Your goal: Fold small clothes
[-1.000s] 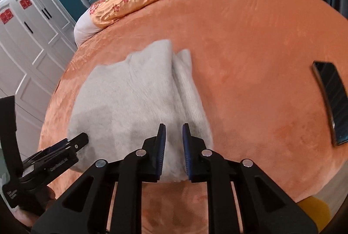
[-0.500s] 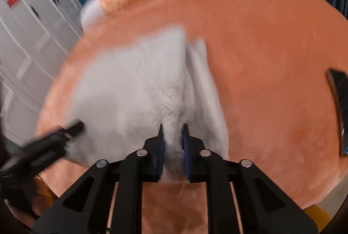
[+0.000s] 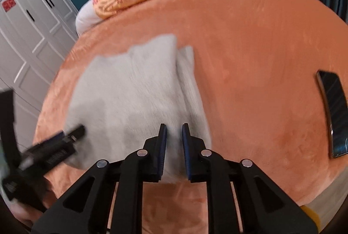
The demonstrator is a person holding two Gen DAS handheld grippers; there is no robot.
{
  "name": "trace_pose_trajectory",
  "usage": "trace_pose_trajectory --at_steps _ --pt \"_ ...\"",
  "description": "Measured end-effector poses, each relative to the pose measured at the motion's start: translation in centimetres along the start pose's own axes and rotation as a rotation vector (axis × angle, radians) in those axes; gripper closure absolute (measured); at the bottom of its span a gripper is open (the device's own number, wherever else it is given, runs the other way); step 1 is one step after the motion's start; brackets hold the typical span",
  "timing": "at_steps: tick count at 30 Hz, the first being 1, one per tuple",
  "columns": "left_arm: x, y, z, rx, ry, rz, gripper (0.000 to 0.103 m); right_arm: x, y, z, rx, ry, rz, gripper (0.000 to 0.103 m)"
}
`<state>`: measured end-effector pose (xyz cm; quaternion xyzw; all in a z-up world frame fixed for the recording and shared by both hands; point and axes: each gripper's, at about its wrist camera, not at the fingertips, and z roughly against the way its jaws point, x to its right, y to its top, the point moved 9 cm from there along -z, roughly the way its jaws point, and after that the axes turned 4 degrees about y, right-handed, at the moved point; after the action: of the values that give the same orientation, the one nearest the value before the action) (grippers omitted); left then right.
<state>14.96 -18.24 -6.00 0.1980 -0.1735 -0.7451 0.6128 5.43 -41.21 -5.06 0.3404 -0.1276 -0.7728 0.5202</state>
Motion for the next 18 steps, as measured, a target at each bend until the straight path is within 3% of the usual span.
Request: trace_pose_trajectory --at_steps 2,7,10,13,15,18 --pt "0.0 0.0 0.0 0.001 0.002 -0.001 0.036 -0.4 1.2 -1.0 0.002 0.003 -0.005 0.065" --pt "0.1 0.0 0.0 -0.005 -0.005 0.004 0.036 -0.3 1.6 -5.7 -0.082 -0.023 0.008 0.06" --pt "0.0 0.0 0.3 -0.008 -0.014 0.01 0.037 -0.9 2.1 -5.4 -0.046 -0.002 0.035 0.086" --pt "0.0 0.1 0.4 -0.01 -0.03 0.014 0.036 -1.4 3.9 -1.0 0.095 0.044 0.015 0.09" --pt "0.3 0.1 0.8 -0.005 -0.047 0.016 0.036 -0.7 4.0 -0.4 0.118 0.031 -0.005 0.091" --pt "1.1 0.1 0.7 -0.004 -0.039 -0.002 0.036 1.8 0.8 -5.4 -0.041 -0.056 0.001 0.09"
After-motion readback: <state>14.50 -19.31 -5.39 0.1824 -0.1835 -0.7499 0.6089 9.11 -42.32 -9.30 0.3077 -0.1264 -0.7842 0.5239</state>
